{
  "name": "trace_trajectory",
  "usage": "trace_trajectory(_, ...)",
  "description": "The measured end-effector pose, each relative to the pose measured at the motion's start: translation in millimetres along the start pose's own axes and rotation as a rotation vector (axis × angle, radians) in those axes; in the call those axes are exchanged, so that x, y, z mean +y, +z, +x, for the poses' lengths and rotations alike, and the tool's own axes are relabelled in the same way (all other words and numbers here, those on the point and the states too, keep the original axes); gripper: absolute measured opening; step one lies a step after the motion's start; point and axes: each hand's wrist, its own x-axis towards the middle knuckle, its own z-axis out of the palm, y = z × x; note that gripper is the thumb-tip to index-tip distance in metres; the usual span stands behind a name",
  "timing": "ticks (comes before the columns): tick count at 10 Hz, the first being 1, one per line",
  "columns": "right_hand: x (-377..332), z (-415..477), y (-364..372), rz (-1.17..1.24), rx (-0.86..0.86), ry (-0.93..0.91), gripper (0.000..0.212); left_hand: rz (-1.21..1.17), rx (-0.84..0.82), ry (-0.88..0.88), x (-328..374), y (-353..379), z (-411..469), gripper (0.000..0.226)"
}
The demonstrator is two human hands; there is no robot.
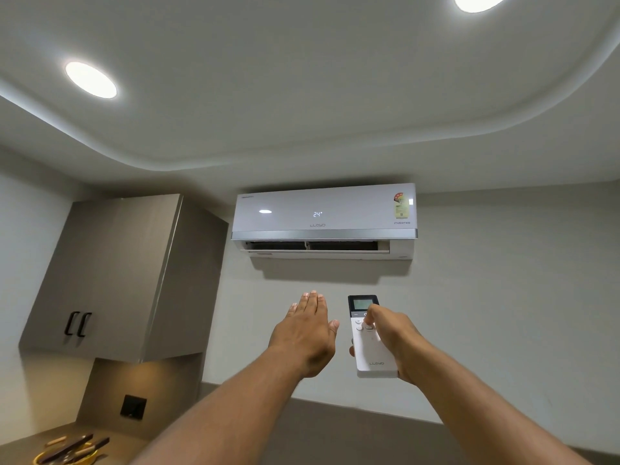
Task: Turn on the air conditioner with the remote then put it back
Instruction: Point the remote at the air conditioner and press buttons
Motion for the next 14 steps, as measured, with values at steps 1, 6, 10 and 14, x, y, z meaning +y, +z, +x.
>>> trace_trajectory(1,0,-1,0,0.000,-0.001,0.003,0.023,-0.001,-0.005,0.002,0,0,-2,0.062)
trace_trajectory(6,1,-6,2,0.014,-0.016,0.005,0.021,0.007,-0.015,-0.010,-4,-2,-9,0.063)
trace_trajectory(10,3,-8,6,0.008,-0.031,0.006,0.021,0.016,-0.021,-0.012,-8,-1,-11,0.063)
trace_trajectory(14,2,-9,7,-0.016,-0.005,-0.010,0.021,0.018,-0.010,-0.012,-11,0,-9,0.063)
